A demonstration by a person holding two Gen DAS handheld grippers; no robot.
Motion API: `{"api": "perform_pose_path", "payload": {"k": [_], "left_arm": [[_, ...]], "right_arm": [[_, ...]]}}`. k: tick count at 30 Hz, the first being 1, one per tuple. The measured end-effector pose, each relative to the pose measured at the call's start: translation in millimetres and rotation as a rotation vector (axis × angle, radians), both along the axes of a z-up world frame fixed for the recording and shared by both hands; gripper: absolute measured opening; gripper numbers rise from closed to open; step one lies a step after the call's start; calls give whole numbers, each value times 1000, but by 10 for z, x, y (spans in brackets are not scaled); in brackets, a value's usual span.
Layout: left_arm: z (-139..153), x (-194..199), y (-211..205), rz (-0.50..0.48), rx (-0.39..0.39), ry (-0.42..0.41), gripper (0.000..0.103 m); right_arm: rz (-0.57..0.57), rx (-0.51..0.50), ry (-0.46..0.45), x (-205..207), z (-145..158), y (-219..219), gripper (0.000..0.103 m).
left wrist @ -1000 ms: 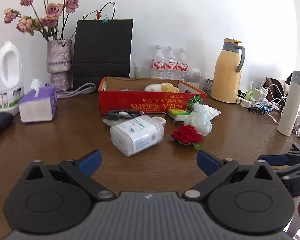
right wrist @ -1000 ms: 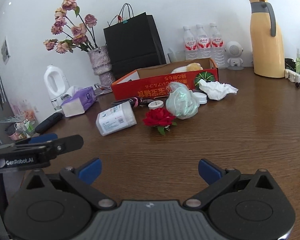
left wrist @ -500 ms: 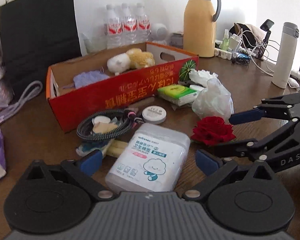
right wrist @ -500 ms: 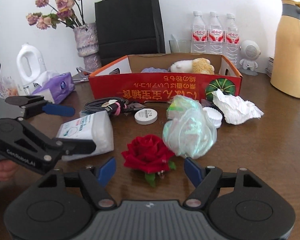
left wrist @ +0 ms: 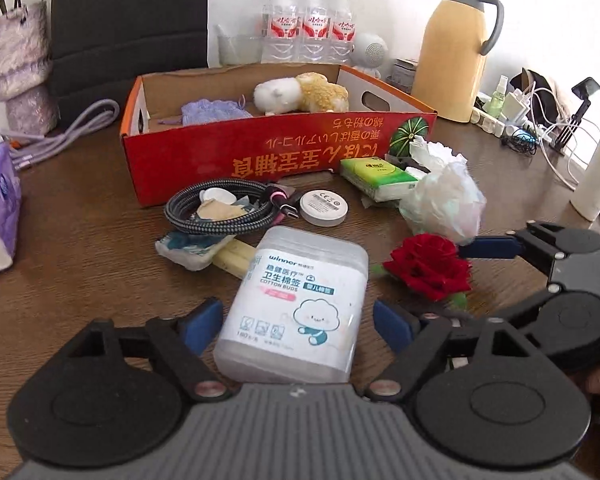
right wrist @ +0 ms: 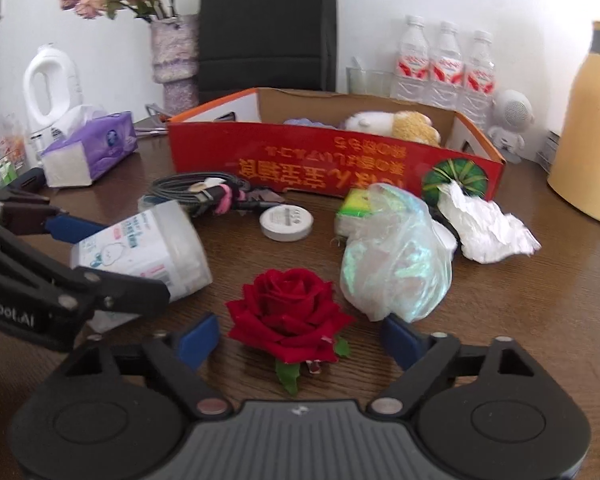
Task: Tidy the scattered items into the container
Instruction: 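Grasp cotton-swab tub with left tool while right tool grasps red rose, place both in box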
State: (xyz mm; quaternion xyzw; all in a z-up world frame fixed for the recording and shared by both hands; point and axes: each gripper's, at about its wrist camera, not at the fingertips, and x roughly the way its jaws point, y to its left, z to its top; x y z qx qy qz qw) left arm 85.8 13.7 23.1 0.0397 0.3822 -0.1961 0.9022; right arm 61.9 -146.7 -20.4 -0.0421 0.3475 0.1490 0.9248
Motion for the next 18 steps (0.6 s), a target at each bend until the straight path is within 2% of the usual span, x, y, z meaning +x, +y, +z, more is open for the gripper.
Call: {"api": "perform_pose_path", "payload": {"k": [4,5,6,8,10,13,18], "left_arm": [[5,-102,-21,15,5,-19,67],[22,-155,-19,34,1,-31,66],[49,-225,-19,49,-2,-47,66],[113,-406,-13,81,-21,-94,66],[175,-618,9,120,-60,-139,66],[207,-927,30,190,-109,-167,66],[201,-1446,-30,299,-51,-283,66]], "right_arm": [[8,3,-5,-8,-7,5,102],[9,8,-20,-28,-3,7,92],[12,14,-36,-55,15,9,67],[-3,28,-42,-88,57,4,38],[-10,42,-39,-136,72,-9,34],[-16,55,-43,-302,109,-9,33],[-18,97,-144,-823,309,-59,33]]}}
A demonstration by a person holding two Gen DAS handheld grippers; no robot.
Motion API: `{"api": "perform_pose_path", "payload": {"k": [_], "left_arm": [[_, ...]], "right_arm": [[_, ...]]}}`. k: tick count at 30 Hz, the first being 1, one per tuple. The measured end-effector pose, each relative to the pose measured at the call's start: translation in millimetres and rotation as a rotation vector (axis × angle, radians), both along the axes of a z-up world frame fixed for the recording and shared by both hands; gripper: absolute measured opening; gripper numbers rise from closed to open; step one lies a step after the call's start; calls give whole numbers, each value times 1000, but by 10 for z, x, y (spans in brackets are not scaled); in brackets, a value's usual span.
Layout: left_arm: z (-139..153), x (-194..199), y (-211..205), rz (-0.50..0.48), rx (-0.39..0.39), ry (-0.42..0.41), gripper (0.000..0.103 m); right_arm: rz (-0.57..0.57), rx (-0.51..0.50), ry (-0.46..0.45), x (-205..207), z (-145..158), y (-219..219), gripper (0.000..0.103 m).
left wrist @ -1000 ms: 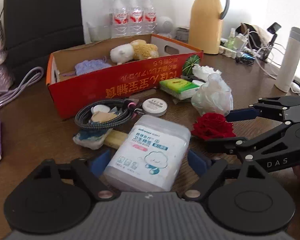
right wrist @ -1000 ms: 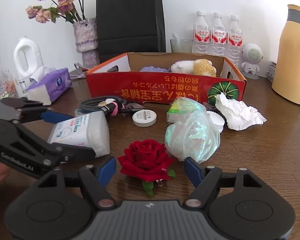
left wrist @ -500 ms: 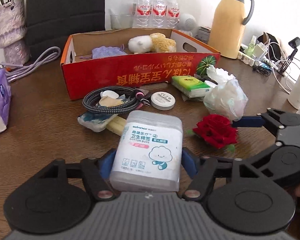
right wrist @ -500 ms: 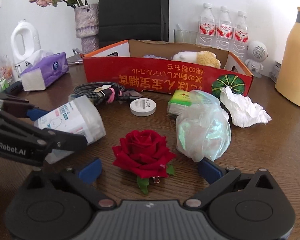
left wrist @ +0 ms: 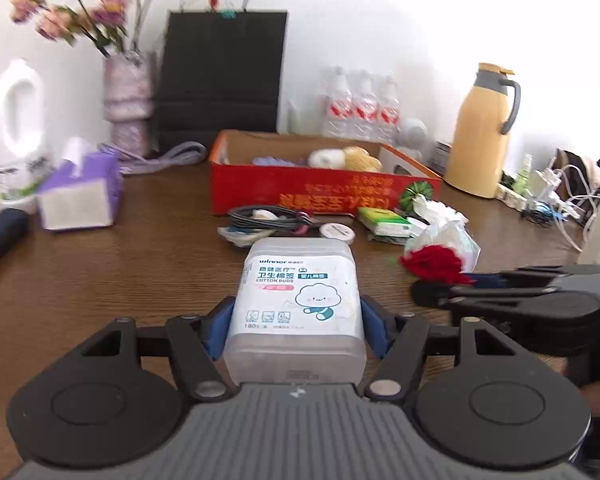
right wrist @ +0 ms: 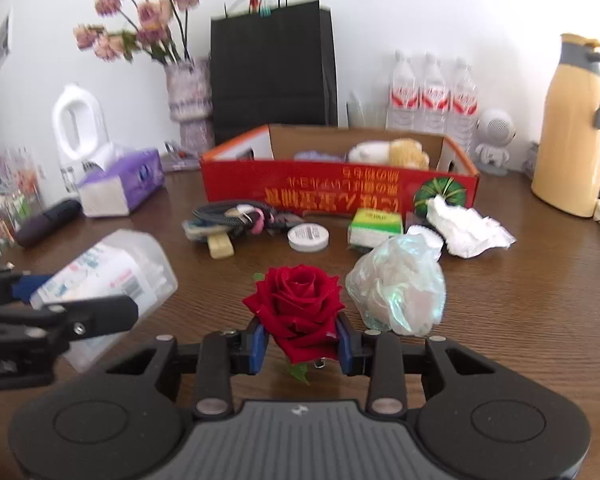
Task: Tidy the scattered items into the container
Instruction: 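Grasp cotton-swab tub with left tool while right tool grasps red rose, place both in box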
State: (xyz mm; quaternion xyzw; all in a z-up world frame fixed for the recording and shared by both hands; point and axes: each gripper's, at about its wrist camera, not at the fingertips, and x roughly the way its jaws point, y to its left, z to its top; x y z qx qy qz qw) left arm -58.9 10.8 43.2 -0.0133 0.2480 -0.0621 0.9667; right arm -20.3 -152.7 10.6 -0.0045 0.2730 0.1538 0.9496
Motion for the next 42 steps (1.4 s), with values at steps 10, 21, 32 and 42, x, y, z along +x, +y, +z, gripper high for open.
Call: {"api": "perform_pose_path", "payload": {"k": [10,21,32,42], "left_arm": [[120,-552,-212,110,58,-216,66],[884,1026,-285,117,32,-335,66],[1205,2994,-261,122,98,-197,66],[237,4293,-185,129,201,249,67]], "right_arm": [[-62,-3,-188,-740,191,-222,34],[-59,22,-294,626,772,-265,34],[-61,-43,-198,2533,1283,-213,35],[80,-237,403,3932,179,213,34]]}}
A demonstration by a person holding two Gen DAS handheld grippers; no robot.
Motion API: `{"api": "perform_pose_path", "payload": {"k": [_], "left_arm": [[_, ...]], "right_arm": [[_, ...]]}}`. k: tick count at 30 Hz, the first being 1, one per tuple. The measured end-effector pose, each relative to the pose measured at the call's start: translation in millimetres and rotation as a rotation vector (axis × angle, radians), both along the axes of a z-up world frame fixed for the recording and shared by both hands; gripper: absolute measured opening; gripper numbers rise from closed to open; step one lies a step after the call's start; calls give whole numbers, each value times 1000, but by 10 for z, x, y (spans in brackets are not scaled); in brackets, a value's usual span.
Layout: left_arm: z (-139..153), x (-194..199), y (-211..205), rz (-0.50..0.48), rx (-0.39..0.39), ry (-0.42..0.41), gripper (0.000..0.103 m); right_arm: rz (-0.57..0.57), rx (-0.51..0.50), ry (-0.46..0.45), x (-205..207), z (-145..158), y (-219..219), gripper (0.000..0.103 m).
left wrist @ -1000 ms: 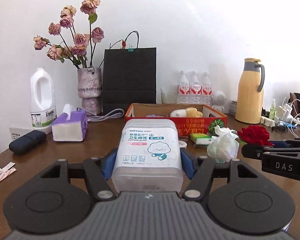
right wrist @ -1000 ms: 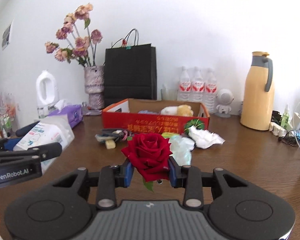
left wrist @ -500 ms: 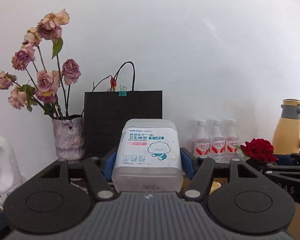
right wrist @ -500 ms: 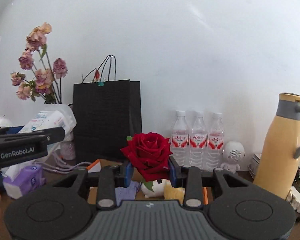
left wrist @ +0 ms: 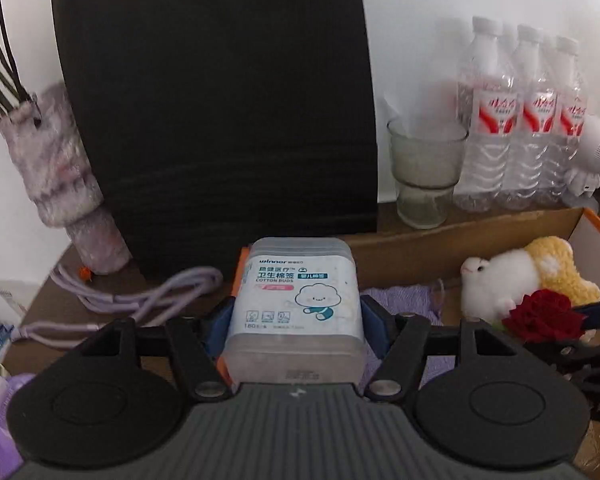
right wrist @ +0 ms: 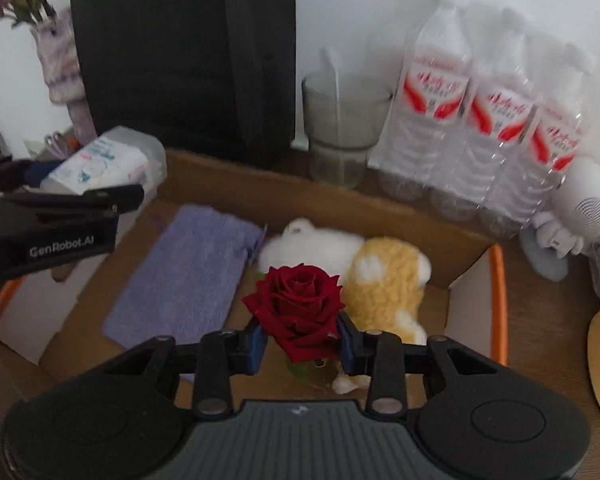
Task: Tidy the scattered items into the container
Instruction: 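Grasp cotton-swab tub with left tool while right tool grasps red rose, place both in box, then withdraw both tools from the box toward the remaining items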
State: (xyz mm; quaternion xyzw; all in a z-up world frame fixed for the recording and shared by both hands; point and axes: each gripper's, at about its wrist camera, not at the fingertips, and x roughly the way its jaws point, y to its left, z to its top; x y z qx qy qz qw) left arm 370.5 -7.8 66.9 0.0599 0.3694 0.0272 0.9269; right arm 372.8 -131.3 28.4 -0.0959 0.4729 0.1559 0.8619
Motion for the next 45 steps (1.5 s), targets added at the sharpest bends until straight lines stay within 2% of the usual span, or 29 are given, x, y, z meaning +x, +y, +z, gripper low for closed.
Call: {"api": "perform_pose_path", "payload": {"k": [2,3,5,6,8,10,13,15,18,23,25,27,28,31,32,33,35,39,45], "left_arm": [[-111,83,72,-18,-67,85,67],[-155,100,78,-29,-74,111,68],[-181,95,3,-63,-3,120,70],[-164,81,-16,-61,21,117,71],[-70,43,6,-65,-5,121,76],[105,-7,65,-69,-47,116,78],[417,-84,120,-88,-62,106,86],[566,-115,151,-113,-69,142,100],[674,-182,199,-96,-70,212,101],[841,-415,300,-35,-130,219,101],[881,-543,243,-12,-112,179,101],[927,-753,179,-13,-118,96,102],[933,-922,156,-39,-137,9,102],[847,-1548,130,-86,-183,-372,103],[802,-1705,116,-85,-189,-455,103],[764,-1803,101,-92,-197,-493,103],[702,-1898,76,-115,-220,-496,103],[675,-1933,20,-112,-176,-488,103],[754,-2054,23,-103,-168,-485,103]], "right_arm": [[0,-18,50,32,-178,67,34],[-6,-10,56,31,-216,76,35],[-24,7,56,43,-212,80,37],[-31,13,64,50,-205,80,44],[-59,29,98,64,-156,59,52],[-74,65,112,40,-4,-27,54],[-83,133,123,-12,313,-152,69],[-93,148,123,-40,536,-225,76],[-124,119,121,-102,792,-317,80],[-171,117,117,-321,965,-478,85],[-177,130,102,-437,965,-516,85],[-186,158,14,-628,1008,-528,85],[-195,183,-71,-770,1032,-529,85],[-183,289,-419,-1304,1017,-569,88],[-172,325,-515,-1460,964,-595,96],[-166,346,-573,-1558,906,-606,100],[-174,333,-593,-1603,812,-584,100],[-176,330,-574,-1593,761,-558,99],[-173,321,-591,-1821,778,-548,99]]}}
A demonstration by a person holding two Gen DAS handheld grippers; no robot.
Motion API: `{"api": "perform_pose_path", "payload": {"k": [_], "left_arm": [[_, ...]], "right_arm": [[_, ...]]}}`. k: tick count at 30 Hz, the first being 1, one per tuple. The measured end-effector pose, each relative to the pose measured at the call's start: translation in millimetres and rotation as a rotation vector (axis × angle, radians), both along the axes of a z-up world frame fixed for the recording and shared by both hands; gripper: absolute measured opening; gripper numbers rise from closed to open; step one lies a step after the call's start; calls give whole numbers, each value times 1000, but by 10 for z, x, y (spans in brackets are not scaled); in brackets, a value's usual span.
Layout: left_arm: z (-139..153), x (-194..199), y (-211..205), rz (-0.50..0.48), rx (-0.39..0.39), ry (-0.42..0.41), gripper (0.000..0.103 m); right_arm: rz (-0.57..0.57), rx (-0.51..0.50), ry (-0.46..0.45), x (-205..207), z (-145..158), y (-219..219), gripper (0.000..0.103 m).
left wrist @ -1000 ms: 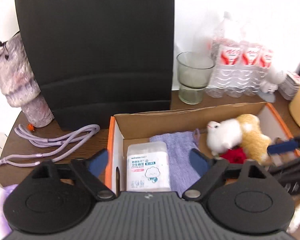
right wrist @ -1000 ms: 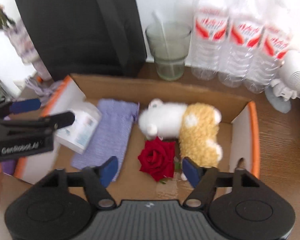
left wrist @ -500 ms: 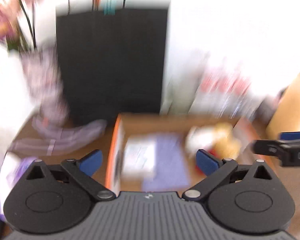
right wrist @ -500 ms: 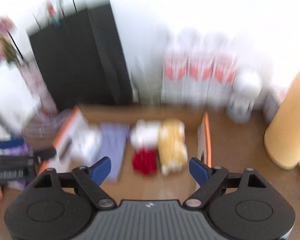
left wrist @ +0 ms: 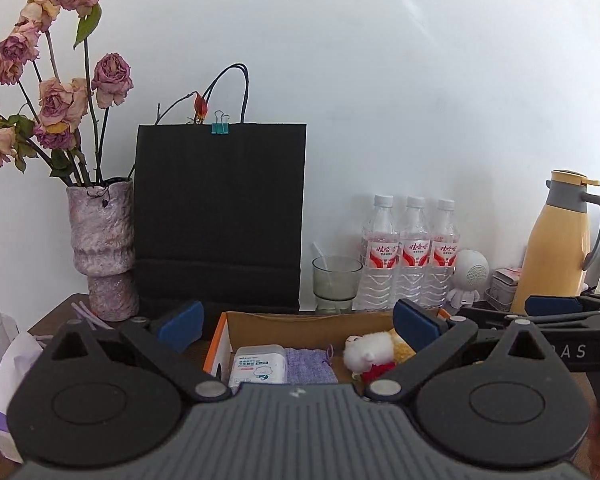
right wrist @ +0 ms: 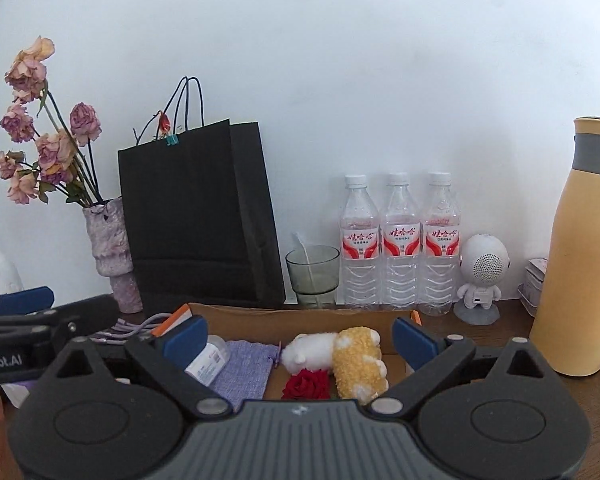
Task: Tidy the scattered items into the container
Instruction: 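Withdraw both tools from the box toward the remaining items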
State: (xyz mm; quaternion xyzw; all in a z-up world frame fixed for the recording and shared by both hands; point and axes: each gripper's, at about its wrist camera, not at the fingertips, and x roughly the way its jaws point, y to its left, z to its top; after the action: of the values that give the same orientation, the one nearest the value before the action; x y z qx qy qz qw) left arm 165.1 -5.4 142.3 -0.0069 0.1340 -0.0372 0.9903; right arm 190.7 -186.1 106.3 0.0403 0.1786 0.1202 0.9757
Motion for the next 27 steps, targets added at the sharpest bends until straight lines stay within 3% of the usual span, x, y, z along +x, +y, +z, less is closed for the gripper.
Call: {"api": "perform_pose_path", "payload": {"k": [4,7,10,14,18,20,22,27], "left_arm": [[76,-417,0,-7,14,-28,103],[3,-885,36,-82,30,-21,103],[-214,-1484,140,-122,43,-2,103],[-595,-2279,240,-90,51,22,103],[-927,-2861,269,-35,41,29,103],[-976,-2964,288,-7,12,33,103],[-947,-2943,287,-39,2,19,103],[-920,-2649,208,-65,48,8,103]], "right_arm": [[-8,-1,0,-362,84,-72,99],[1,2,32,-767,42,-156,100],[28,2,95,-1239,-176,-241,100],[46,-8,114,-2005,-548,-300,100],[-9,74,158,-2689,-921,-388,100],[-29,69,186,-2880,-1058,-381,100],[-23,28,187,-2970,-1118,-348,100],[-27,-13,142,-2776,-1034,-296,100]]}}
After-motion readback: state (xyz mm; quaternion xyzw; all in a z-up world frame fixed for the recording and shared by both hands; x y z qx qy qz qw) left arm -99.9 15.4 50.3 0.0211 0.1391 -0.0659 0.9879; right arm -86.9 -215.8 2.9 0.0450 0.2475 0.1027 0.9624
